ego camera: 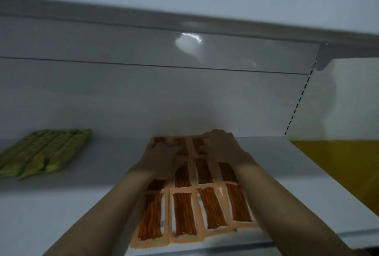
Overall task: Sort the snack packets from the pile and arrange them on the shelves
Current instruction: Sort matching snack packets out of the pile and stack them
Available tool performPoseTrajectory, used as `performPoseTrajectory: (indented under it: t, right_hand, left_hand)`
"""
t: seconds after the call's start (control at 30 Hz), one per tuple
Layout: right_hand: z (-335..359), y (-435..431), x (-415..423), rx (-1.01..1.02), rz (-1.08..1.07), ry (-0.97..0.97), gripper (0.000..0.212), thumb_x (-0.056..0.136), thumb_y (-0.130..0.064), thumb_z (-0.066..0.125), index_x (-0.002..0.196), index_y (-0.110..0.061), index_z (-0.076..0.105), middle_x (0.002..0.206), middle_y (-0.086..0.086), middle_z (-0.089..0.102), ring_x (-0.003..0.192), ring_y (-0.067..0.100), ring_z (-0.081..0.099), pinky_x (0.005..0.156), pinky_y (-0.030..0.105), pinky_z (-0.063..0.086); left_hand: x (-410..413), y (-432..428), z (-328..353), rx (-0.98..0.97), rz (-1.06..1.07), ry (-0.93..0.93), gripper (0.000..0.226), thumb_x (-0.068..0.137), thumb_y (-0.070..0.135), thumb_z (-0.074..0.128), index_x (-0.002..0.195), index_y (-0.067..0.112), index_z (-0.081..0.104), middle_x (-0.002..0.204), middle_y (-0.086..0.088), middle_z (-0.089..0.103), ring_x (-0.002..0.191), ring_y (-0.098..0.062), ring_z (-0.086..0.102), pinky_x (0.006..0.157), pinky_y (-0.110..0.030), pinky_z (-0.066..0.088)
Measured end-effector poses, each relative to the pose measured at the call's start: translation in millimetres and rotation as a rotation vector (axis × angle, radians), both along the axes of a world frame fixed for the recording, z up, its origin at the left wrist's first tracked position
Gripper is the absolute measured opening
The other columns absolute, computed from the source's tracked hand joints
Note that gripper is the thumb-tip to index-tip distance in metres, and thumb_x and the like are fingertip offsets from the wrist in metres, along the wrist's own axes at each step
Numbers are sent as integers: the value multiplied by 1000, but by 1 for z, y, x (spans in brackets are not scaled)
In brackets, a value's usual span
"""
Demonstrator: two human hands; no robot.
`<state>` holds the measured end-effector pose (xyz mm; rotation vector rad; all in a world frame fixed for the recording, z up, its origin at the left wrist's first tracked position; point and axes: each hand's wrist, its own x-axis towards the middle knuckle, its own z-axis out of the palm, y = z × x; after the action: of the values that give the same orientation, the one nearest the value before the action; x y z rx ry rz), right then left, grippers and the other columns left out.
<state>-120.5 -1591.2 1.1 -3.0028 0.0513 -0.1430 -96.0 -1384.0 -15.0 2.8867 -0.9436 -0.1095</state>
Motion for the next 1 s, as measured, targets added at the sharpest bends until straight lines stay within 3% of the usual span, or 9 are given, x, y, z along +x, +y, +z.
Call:
performPoseTrajectory:
  t: [0.07,0.13,0.2,0.27,0.4,0.57,0.7,1.0]
  right_hand:
    - [9,-2,-14,26,9,-42,26,89,-45,55,99,-23,66,96,3,64,96,27,61,82,36,42]
    - [17,-1,-30,28,18,-64,35,93,-47,52,118,-25,62,117,5,63,114,28,57,95,38,39]
    - [27,1,-47,59,7,-81,51,96,-49,49,143,-26,47,145,3,48,133,25,42,109,36,27]
    - [35,4,-62,94,29,-116,57,98,-49,48,149,-28,37,153,1,39,139,22,34,113,34,21]
    - [39,13,-85,83,90,-157,64,95,-53,51,151,-29,32,157,1,33,143,22,30,118,36,19]
    - [32,52,-104,97,237,-220,67,90,-59,54,147,-27,41,151,4,42,137,27,39,114,41,30]
    - [27,101,-113,261,369,-152,64,89,-55,58,146,-30,41,147,-2,47,132,22,44,106,36,39]
    - [37,224,-126,135,614,-145,73,91,-63,50,152,-29,29,158,-1,30,144,21,25,116,39,18]
  left_hand:
    - [-7,4,7,7,37,-20,39,98,47,39,134,34,45,148,2,41,135,-24,37,104,-48,27]
    - [-19,7,14,-18,80,-39,44,99,47,42,139,30,43,151,0,38,139,-23,31,108,-45,24]
    - [-34,10,21,-23,110,-81,49,99,48,42,144,30,39,154,2,34,141,-21,28,112,-43,23]
    - [-50,16,25,-37,123,-125,54,98,55,38,147,31,37,156,3,33,141,-21,31,110,-40,24]
    - [-88,33,35,-109,173,-244,86,74,71,9,141,31,45,142,1,51,126,-25,48,102,-40,33]
    - [-130,62,36,-85,322,-306,64,93,67,33,147,32,40,150,4,44,137,-20,40,104,-41,32]
    - [-166,101,38,-51,432,-311,64,94,64,39,150,31,35,154,6,39,140,-17,35,108,-39,29]
    - [-233,215,39,-84,678,-331,64,95,62,40,150,31,35,153,7,39,140,-17,34,110,-41,29]
